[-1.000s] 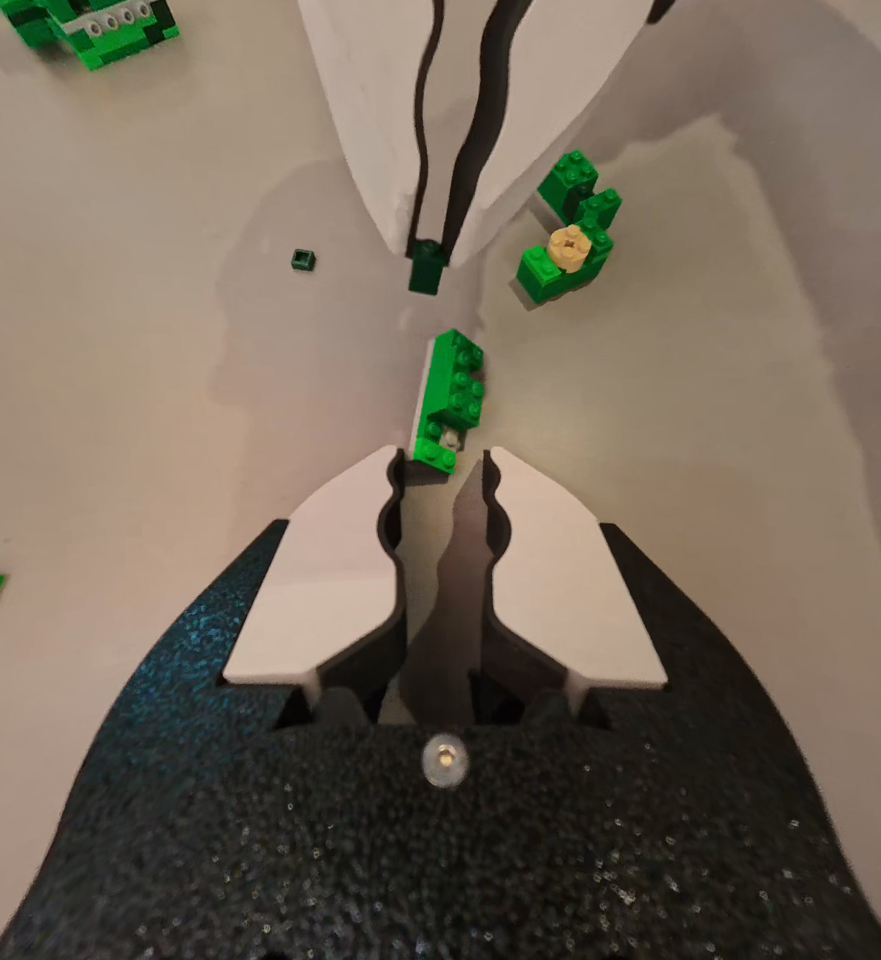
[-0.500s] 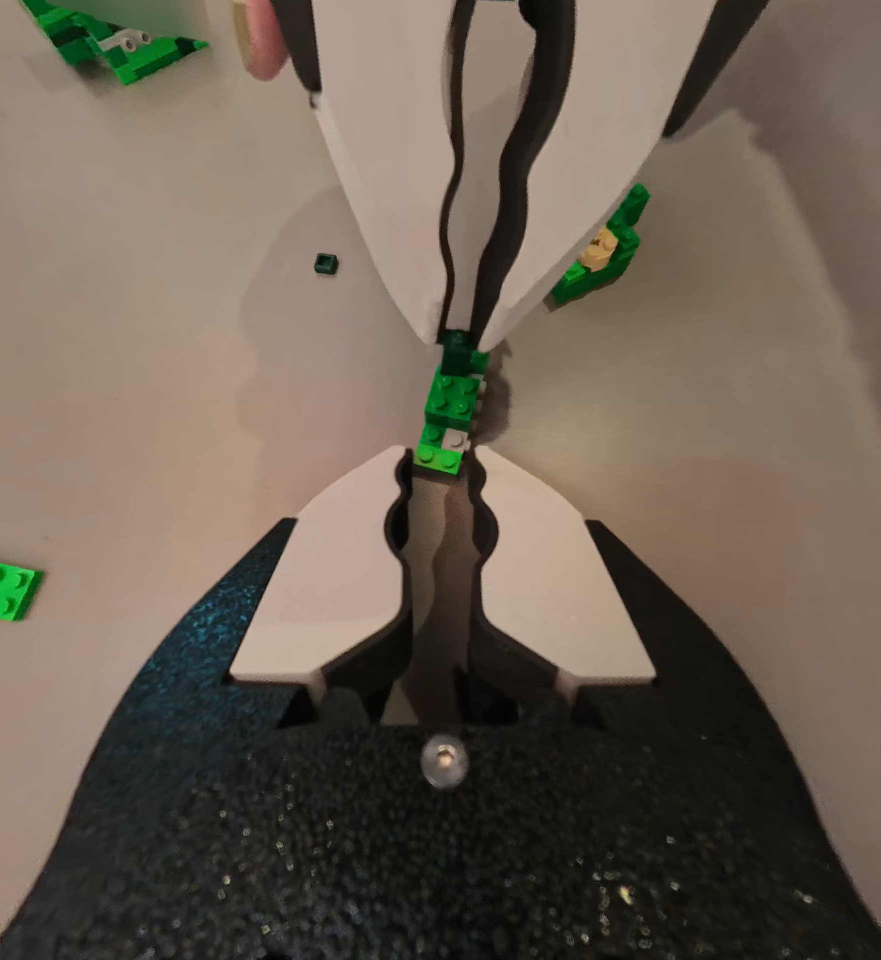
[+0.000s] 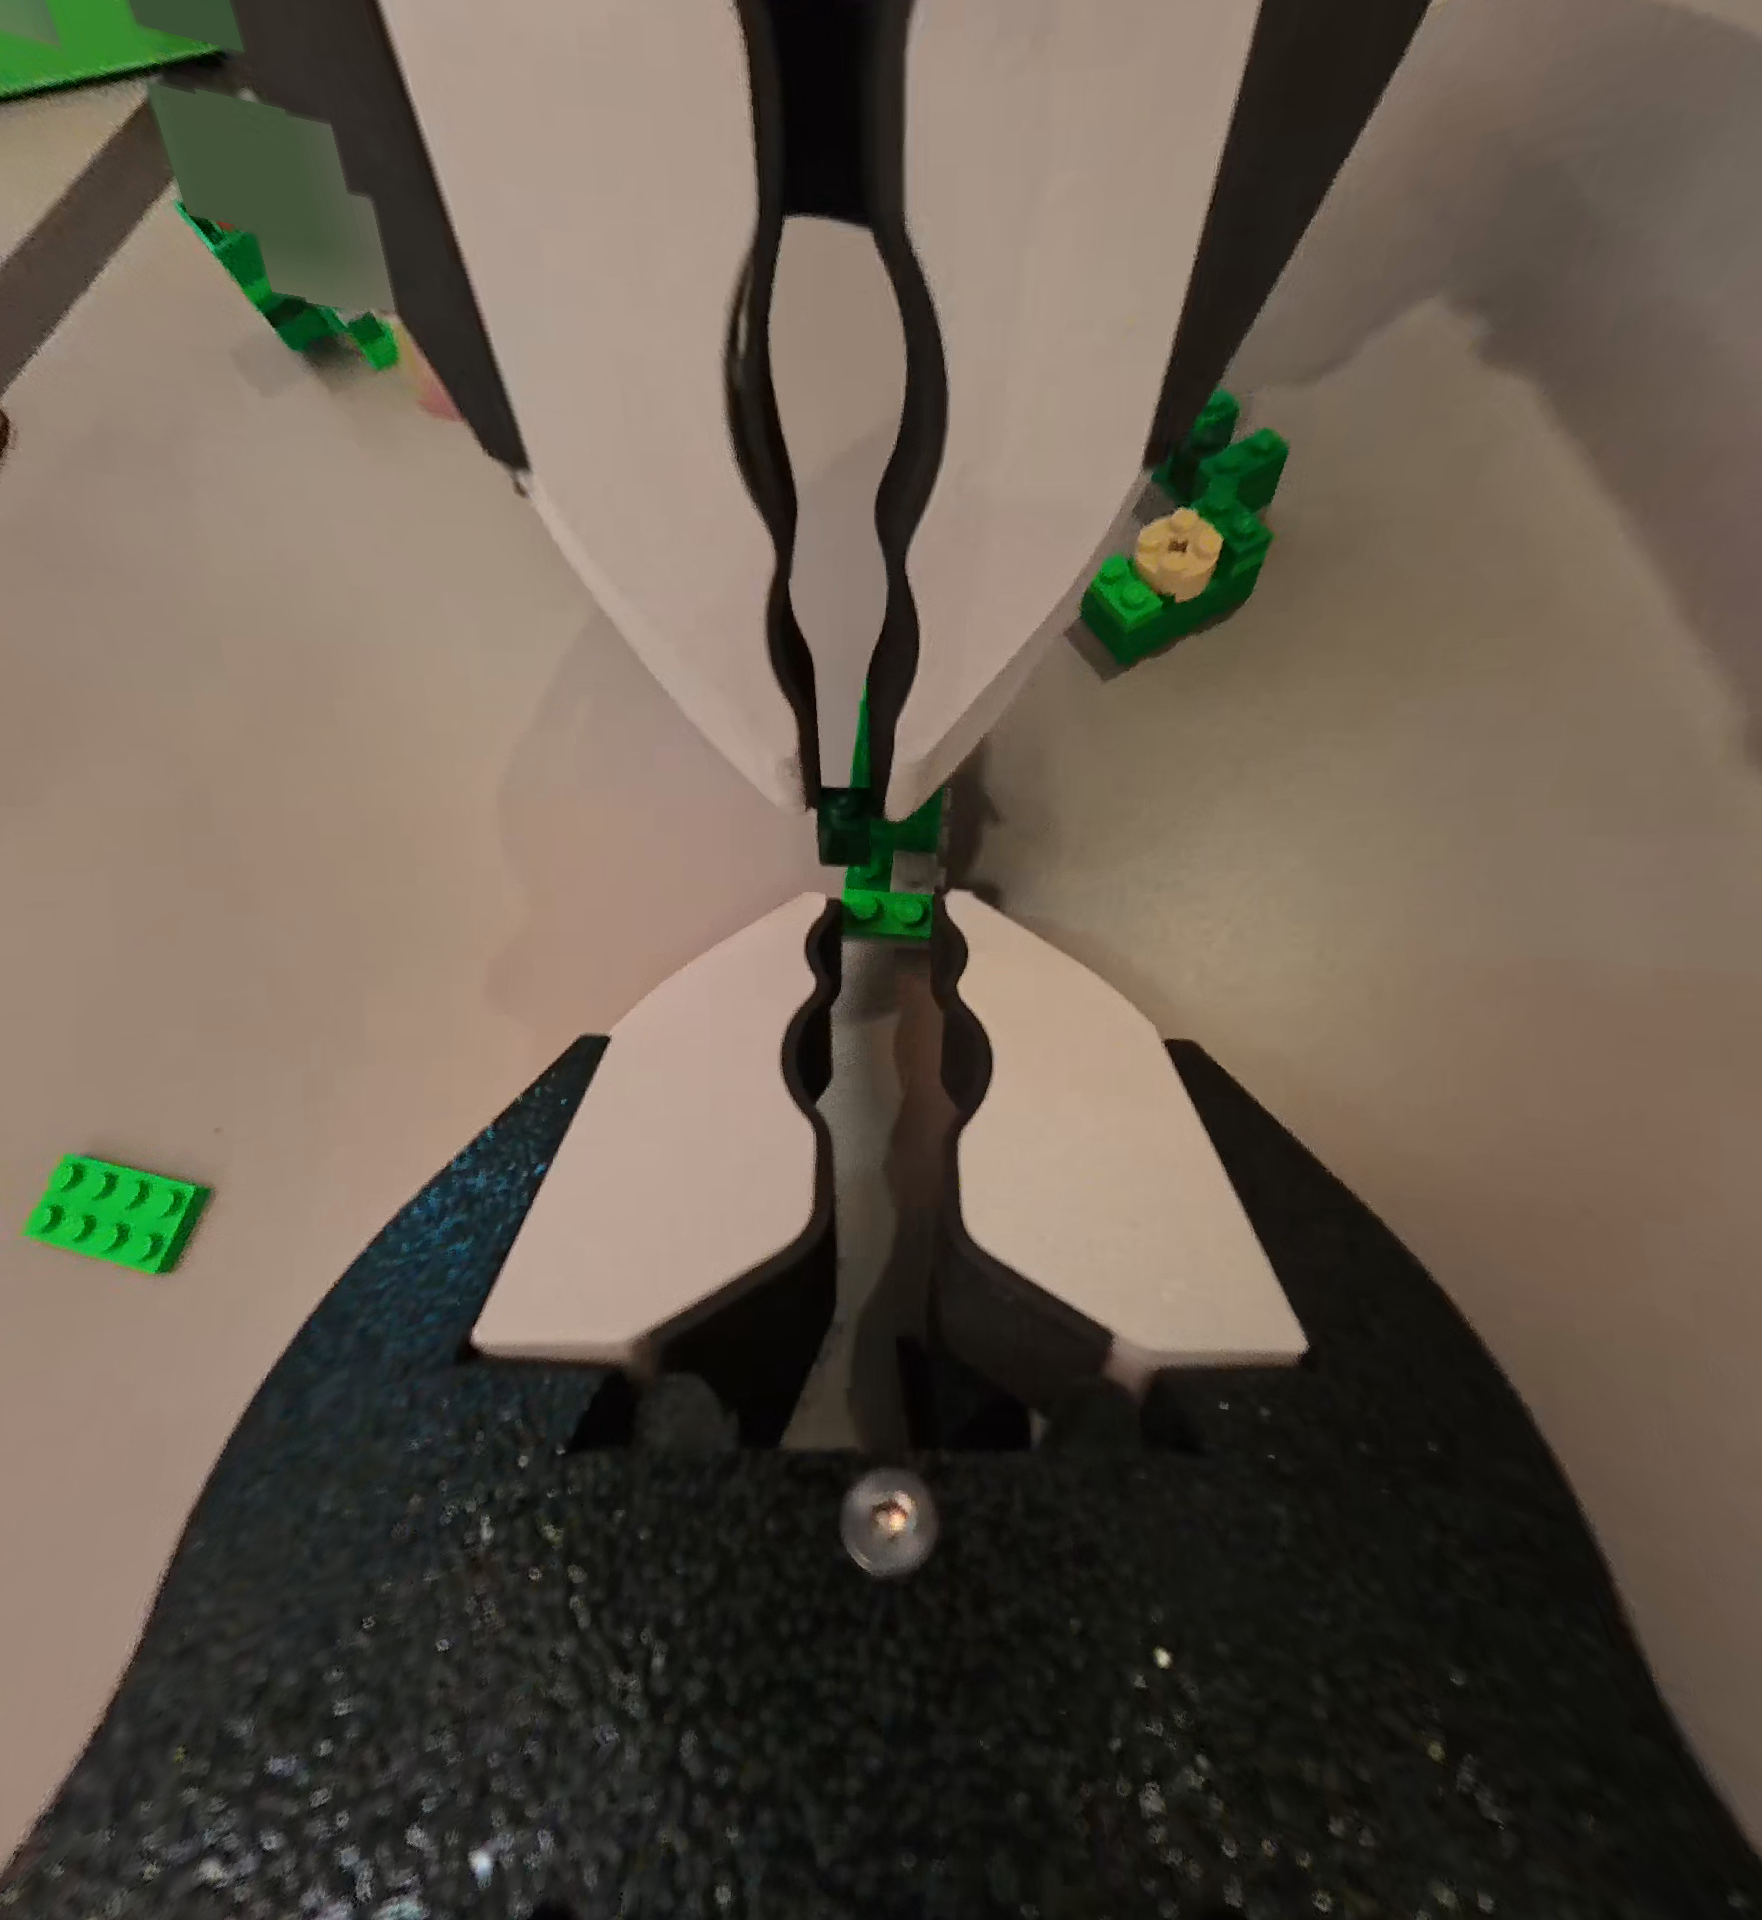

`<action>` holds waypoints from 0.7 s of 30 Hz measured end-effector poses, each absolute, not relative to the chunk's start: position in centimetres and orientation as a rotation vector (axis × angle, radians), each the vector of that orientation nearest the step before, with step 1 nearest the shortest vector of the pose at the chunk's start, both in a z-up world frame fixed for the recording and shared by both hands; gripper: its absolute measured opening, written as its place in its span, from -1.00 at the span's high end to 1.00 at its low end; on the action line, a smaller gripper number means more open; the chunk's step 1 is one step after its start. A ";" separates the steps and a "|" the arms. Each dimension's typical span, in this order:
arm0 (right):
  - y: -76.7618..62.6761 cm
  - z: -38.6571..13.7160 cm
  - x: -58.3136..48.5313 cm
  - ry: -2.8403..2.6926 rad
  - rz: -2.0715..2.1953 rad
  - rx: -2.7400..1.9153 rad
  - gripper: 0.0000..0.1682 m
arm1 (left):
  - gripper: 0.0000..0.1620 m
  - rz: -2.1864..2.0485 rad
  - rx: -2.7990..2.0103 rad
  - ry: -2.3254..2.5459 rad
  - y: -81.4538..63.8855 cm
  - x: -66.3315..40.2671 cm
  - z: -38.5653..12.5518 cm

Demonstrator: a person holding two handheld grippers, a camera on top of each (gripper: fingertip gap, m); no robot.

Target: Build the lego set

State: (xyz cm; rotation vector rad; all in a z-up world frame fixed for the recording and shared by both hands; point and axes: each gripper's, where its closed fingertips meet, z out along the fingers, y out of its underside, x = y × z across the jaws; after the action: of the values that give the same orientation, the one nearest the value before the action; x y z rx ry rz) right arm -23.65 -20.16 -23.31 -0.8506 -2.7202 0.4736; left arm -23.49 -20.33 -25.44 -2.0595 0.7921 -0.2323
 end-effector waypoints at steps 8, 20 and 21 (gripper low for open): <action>-20.1 -23.6 -23.5 -2.755 0.431 -0.881 0.91 | 0.81 -0.212 -2.043 0.796 -20.2 -23.4 -25.3; -20.0 -24.0 -23.3 -2.794 0.320 -0.918 0.91 | 0.81 -0.201 -2.040 0.790 -20.2 -23.5 -25.1; -20.0 -24.0 -23.3 -2.796 0.311 -0.917 0.91 | 0.81 -0.199 -2.041 0.792 -20.2 -23.5 -25.2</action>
State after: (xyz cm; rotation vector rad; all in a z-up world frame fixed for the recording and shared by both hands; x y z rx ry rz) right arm -23.30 -19.97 -24.01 -0.9171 -2.7960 0.3105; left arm -23.51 -20.23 -25.15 -2.0412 0.7922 -0.1994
